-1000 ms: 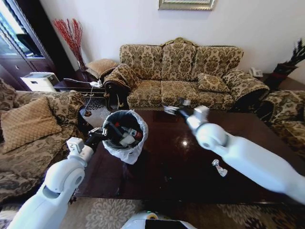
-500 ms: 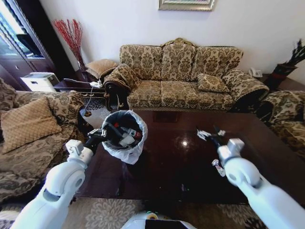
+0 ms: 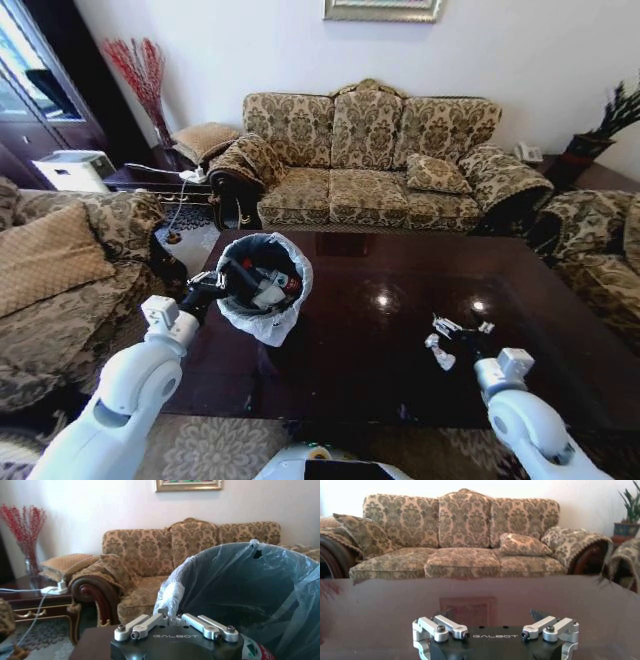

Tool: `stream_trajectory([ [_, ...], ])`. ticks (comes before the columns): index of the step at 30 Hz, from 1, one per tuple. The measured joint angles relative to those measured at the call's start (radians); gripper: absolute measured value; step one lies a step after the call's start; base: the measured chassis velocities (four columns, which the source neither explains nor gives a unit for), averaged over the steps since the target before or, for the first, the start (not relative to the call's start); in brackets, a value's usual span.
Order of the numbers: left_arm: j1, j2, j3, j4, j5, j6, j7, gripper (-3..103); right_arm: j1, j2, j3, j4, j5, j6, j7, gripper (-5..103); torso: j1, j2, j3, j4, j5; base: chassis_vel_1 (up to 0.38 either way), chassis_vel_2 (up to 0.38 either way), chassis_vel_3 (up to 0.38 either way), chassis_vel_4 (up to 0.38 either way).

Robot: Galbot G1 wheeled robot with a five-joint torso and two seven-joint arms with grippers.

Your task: Move to the front of the table and place the trash on the table into the trash bin.

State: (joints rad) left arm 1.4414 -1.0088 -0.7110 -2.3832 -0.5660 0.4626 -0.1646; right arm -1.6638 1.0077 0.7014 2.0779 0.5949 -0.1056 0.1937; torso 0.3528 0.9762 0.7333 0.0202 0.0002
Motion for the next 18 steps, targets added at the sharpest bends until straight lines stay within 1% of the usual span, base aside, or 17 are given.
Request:
stream_trajectory([
  [2,0.001,-0.001,0.001,-0.001,0.001,0.000,0.000,1,-0.003,0.006,-0.004,0.000,-0.007,0.004,-0.004,100,0.000,0.000,0.000,0.0000,0.0000,-0.140,-0.116,0.084,0.072],
  [4,0.002,-0.003,0.003,-0.005,0.001,0.000,0.001,1,-0.012,0.037,-0.033,-0.003,-0.058,0.019,-0.024,100,-0.001,-0.002,-0.001,0.0000,0.0004,-0.057,-0.082,-0.014,0.002],
  [6,0.002,-0.004,0.003,-0.006,0.001,-0.001,0.002,1,-0.019,0.060,-0.068,-0.003,-0.097,0.031,-0.034,100,-0.002,-0.003,-0.002,0.0007,-0.0005,-0.020,-0.044,-0.051,-0.054],
  [10,0.002,-0.004,0.003,-0.005,0.001,-0.005,0.003,1,-0.019,0.080,-0.101,-0.011,-0.122,0.032,-0.047,100,-0.002,-0.004,-0.002,0.0010,-0.0012,-0.006,-0.035,-0.062,-0.060],
  [15,-0.001,0.001,0.004,-0.001,-0.003,-0.013,0.004,1,0.023,0.105,-0.135,-0.110,-0.162,0.054,-0.083,100,-0.002,-0.004,-0.002,0.0008,-0.0006,-0.001,0.002,-0.013,-0.012],
  [18,-0.002,0.009,0.003,0.003,-0.004,-0.019,0.006,1,0.061,0.119,-0.166,-0.197,-0.215,0.091,-0.089,100,-0.002,-0.004,-0.002,0.0009,0.0000,0.000,0.000,0.000,0.000],
])
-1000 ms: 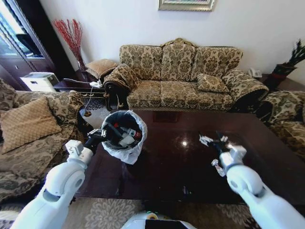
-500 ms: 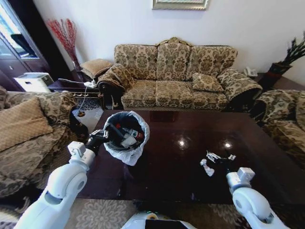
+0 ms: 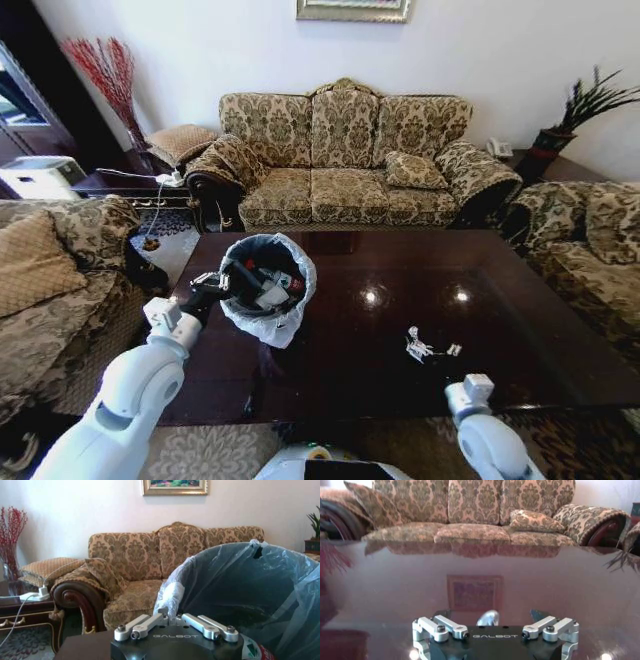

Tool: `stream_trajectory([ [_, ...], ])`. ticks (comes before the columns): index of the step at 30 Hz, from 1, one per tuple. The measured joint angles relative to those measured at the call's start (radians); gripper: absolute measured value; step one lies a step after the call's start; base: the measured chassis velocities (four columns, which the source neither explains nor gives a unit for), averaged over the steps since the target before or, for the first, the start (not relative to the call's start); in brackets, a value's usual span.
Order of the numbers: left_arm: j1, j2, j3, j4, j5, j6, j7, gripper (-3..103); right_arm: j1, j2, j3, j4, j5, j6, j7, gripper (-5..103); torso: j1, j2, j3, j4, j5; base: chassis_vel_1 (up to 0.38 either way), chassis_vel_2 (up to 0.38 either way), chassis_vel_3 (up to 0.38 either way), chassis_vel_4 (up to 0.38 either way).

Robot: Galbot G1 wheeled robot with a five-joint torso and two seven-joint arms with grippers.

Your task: Move to the front of the table and place the trash on the table into the trash bin.

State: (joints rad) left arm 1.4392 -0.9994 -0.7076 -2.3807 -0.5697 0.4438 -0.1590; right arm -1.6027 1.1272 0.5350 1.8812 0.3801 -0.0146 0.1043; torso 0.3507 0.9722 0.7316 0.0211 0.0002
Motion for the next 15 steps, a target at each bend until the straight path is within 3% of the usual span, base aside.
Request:
stream_trajectory([
  [15,0.006,-0.013,0.001,0.002,0.007,-0.006,0.016,1,-0.013,0.035,-0.014,-0.049,-0.034,0.041,0.038,100,0.000,0.000,0.000,-0.0002,-0.0003,0.000,0.000,0.000,0.000],
])
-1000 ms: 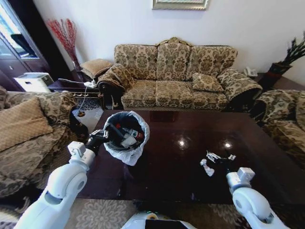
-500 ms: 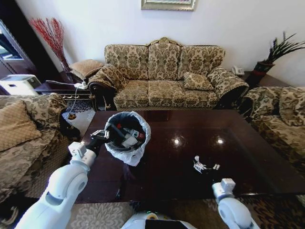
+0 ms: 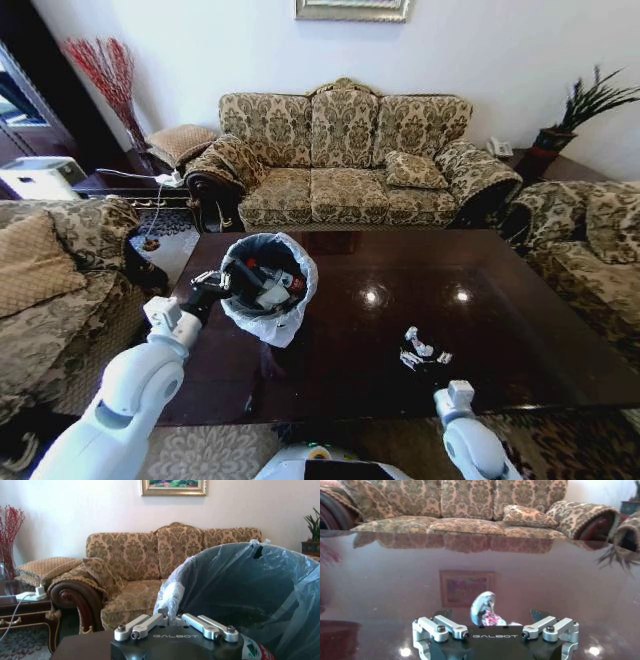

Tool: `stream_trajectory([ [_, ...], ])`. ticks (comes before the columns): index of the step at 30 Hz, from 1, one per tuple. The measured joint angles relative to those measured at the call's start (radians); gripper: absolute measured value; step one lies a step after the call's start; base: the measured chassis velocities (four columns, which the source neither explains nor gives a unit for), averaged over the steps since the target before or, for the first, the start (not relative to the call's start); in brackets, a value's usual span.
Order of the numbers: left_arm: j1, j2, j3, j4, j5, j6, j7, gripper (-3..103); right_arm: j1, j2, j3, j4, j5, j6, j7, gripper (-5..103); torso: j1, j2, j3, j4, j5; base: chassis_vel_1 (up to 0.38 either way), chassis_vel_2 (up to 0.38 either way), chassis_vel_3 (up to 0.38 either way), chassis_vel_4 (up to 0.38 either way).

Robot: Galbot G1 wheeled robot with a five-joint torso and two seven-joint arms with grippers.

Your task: Move to the front of the table and place the trash on the table into the trash bin.

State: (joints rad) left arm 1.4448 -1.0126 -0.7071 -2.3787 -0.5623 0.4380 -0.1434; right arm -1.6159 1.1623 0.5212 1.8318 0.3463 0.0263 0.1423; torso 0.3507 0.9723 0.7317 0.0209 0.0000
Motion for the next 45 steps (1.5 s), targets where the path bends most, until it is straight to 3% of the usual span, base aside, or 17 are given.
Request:
stream_trajectory([
  [6,0.002,-0.004,0.003,0.000,0.008,-0.001,0.001,1,-0.028,0.004,0.016,0.001,0.013,0.010,-0.001,100,0.000,0.000,0.000,0.0000,0.0000,0.000,0.000,0.000,0.000],
  [13,0.002,-0.012,0.012,0.001,0.018,-0.001,0.004,1,-0.018,0.021,0.036,-0.069,0.032,0.047,-0.057,103,0.000,0.000,0.000,0.0000,0.0000,0.000,0.000,0.000,0.000],
  [16,0.002,-0.012,0.012,0.001,0.019,-0.002,0.004,1,-0.005,0.021,0.038,-0.089,0.035,0.057,-0.067,94,0.000,0.000,0.000,0.0001,0.0000,0.000,0.000,0.000,0.000],
  [19,0.002,-0.008,0.011,-0.002,0.019,-0.003,0.005,1,0.006,0.021,0.040,-0.105,0.035,0.066,-0.088,79,0.000,0.000,0.000,0.0001,0.0001,0.000,0.000,0.000,0.000],
  [20,0.002,-0.008,0.011,-0.002,0.019,-0.003,0.005,1,0.006,0.021,0.040,-0.105,0.035,0.066,-0.088,79,0.000,0.000,0.000,0.0001,0.0001,0.000,0.000,0.000,0.000],
  [23,0.001,-0.006,0.008,-0.005,0.019,-0.003,0.005,1,0.016,0.020,0.040,-0.113,0.036,0.069,-0.105,61,0.000,0.000,0.000,0.0000,0.0000,0.000,0.000,0.000,0.000],
  [25,0.002,-0.006,0.008,-0.005,0.019,-0.003,0.005,1,0.019,0.021,0.039,-0.116,0.036,0.070,-0.108,61,0.000,0.000,0.000,0.0001,0.0000,0.000,0.000,0.000,0.000],
  [27,0.002,-0.006,0.007,-0.007,0.019,-0.003,0.005,1,0.026,0.024,0.036,-0.124,0.034,0.073,-0.116,50,0.000,0.000,0.000,0.0001,0.0000,0.000,0.000,0.000,0.000],
  [31,0.002,-0.006,0.005,-0.008,0.018,-0.004,0.005,1,0.033,0.026,0.031,-0.129,0.029,0.077,-0.121,40,0.000,0.000,0.000,0.0000,-0.0001,0.000,0.000,0.000,0.000],
  [39,0.003,-0.005,0.000,-0.013,0.018,-0.007,0.004,1,0.038,0.026,0.038,-0.103,0.027,0.085,-0.110,37,0.000,0.000,0.000,0.0000,0.0002,0.000,0.000,0.000,0.000],
  [45,0.007,-0.009,0.000,-0.019,0.021,-0.008,0.003,1,0.033,-0.032,0.083,0.098,0.060,0.055,-0.077,37,0.000,0.000,0.000,-0.0002,0.0002,0.000,0.000,0.000,0.000],
])
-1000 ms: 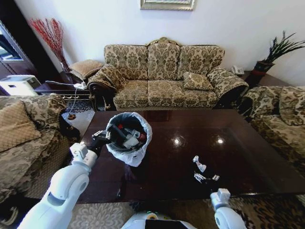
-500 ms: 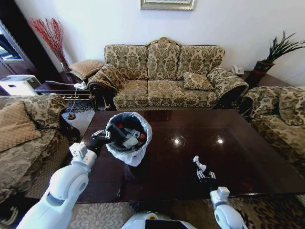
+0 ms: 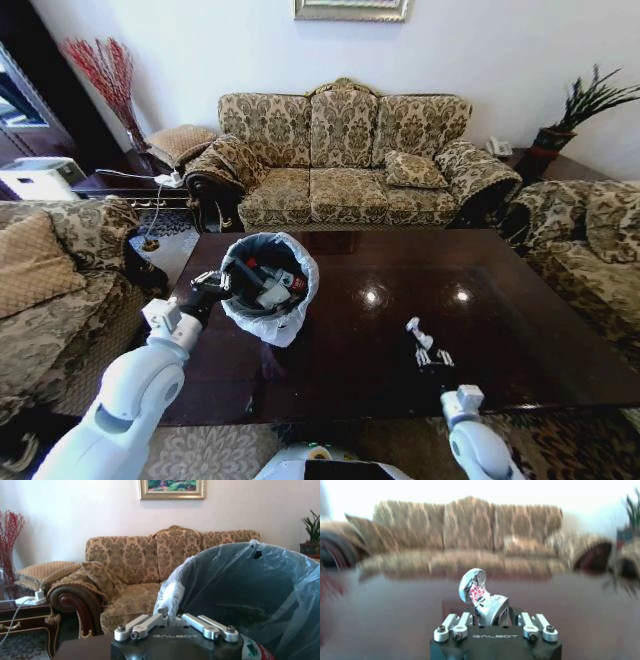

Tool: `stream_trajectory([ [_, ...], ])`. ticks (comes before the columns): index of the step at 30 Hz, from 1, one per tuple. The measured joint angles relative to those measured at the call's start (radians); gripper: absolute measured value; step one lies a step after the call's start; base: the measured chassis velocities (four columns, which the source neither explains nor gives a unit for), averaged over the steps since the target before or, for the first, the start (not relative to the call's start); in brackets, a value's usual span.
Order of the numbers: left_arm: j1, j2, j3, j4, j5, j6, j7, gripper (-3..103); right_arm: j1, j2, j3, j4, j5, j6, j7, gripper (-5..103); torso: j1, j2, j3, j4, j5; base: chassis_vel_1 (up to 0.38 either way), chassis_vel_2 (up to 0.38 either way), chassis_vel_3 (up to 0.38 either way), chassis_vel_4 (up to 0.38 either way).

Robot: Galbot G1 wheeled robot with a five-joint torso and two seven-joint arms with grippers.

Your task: Move to the front of the table and place the trash on the table into the trash bin.

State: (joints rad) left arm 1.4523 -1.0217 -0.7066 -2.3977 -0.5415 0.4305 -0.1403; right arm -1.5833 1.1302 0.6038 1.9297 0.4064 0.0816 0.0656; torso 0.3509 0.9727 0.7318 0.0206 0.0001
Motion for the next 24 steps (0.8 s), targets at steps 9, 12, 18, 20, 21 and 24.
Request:
stream_trajectory([
  [9,0.011,0.008,0.014,-0.010,0.025,0.000,0.000,1,0.353,-0.372,-0.179,0.369,0.366,-0.253,0.196,37,0.000,0.000,0.000,0.0008,-0.0001,0.000,0.000,0.000,0.000],
  [12,0.013,0.016,0.011,-0.013,0.025,0.002,-0.001,1,0.535,-0.484,-0.329,0.418,0.517,-0.281,0.224,37,0.000,0.000,0.000,0.0011,-0.0001,0.000,0.000,0.000,0.000],
  [18,-0.032,0.046,0.051,0.017,0.018,0.011,0.010,1,0.748,-0.696,-0.462,0.459,0.675,-0.304,0.119,37,0.000,0.000,0.000,-0.0002,-0.0005,0.000,0.000,0.000,0.000],
  [20,-0.041,0.053,0.063,0.026,0.018,0.011,0.017,1,0.752,-0.720,-0.466,0.461,0.682,-0.303,0.101,37,0.000,0.000,0.000,-0.0004,-0.0003,0.000,0.000,0.000,0.000],
  [21,-0.055,0.062,0.084,0.039,0.018,0.011,0.022,1,0.754,-0.753,-0.469,0.465,0.691,-0.297,0.075,37,0.000,0.000,0.000,-0.0003,0.0001,0.000,0.000,0.000,0.000],
  [24,-0.078,0.076,0.123,0.064,0.018,0.012,0.028,1,0.780,-0.795,-0.488,0.475,0.718,-0.283,0.017,37,0.000,0.000,0.000,-0.0005,0.0000,0.000,0.000,0.000,0.000],
])
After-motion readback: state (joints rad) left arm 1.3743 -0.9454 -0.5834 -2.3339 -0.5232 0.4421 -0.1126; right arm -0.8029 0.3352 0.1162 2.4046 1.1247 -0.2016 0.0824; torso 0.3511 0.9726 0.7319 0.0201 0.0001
